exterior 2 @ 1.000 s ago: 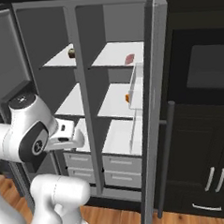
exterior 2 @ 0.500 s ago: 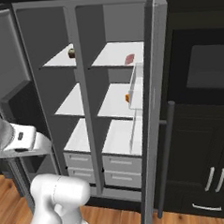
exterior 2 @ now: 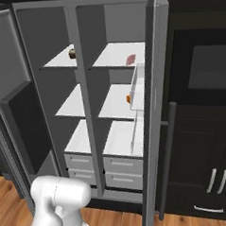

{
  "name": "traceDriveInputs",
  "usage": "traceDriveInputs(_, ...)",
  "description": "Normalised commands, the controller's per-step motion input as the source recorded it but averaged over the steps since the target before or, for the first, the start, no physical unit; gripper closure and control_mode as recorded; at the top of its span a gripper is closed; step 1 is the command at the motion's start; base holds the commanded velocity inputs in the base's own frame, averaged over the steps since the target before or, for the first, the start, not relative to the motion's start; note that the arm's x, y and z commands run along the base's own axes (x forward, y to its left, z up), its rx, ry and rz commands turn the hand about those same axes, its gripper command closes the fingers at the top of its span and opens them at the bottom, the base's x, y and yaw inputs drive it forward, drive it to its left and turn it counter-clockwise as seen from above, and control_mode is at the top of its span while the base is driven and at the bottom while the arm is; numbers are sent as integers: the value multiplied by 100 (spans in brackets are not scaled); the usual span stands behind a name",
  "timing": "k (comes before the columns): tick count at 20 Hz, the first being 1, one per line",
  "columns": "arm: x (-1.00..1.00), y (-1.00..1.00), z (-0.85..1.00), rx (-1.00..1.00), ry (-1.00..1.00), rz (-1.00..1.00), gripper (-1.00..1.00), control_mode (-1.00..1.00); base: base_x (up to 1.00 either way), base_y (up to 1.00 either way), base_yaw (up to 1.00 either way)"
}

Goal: Pick up the frozen steak from the freezer, place it on any shelf in the fridge, and close the fridge and freezer doors when done.

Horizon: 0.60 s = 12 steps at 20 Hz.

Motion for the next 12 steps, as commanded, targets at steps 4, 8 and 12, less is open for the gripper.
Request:
traceDriveInputs(4, -21, 100, -3, 5, -51, -12, -100, -100, 0, 0, 0)
traceDriveInputs(8, 5, 100, -21, 12, -40, -23, -100, -100, 0, 0, 0)
traceDriveInputs(12, 64, 100, -22, 18, -26, -30, -100, -100, 0, 0, 0)
